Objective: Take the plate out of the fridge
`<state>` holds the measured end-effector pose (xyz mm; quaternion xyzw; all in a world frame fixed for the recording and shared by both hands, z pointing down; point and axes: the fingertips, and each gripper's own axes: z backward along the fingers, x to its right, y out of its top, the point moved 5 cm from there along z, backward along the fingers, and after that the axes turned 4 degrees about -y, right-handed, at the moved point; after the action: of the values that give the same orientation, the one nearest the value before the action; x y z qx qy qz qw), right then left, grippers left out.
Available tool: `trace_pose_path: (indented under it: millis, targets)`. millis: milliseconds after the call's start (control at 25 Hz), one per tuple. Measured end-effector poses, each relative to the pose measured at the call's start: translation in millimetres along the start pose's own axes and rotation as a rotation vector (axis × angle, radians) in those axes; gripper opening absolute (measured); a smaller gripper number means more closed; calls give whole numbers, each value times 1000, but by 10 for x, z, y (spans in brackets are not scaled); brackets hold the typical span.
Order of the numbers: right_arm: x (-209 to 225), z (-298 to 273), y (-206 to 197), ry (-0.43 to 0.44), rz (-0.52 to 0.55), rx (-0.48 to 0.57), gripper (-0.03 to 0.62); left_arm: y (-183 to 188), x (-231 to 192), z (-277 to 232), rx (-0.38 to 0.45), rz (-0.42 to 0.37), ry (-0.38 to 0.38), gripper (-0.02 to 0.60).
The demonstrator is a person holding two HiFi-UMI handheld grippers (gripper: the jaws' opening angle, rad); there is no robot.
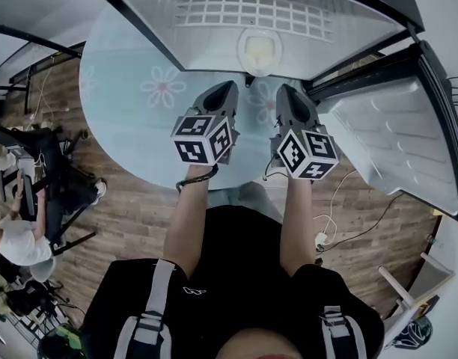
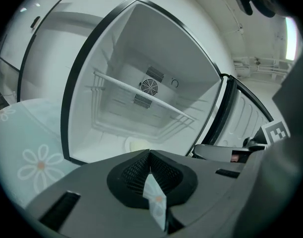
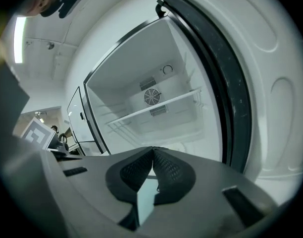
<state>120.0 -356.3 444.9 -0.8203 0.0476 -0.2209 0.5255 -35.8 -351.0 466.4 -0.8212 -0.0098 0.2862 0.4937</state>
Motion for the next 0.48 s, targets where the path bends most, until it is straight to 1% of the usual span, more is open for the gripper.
trace_pose_path:
  millis: [120, 160, 200, 280, 360, 480]
  targets:
    - [0, -173, -27, -5, -6, -15, 2, 30, -127, -146, -3, 7, 6, 9]
    - [16, -235, -34, -7, -8, -19, 2, 30, -158, -208, -9, 12, 0, 49]
    - [39, -286, -50, -11, -11, -26, 2, 9, -181, -264, -19, 22, -5, 58]
    - [98, -351, -106, -19, -20, -42, 2, -81, -212, -345, -44, 45, -5, 58]
    - [149, -428, -157, -21, -30, -54, 43, -151, -262, -418, -63, 56, 3, 58]
    - [194, -583, -208, -35, -38, -70, 43, -165, -391, -516, -71, 72, 19, 58]
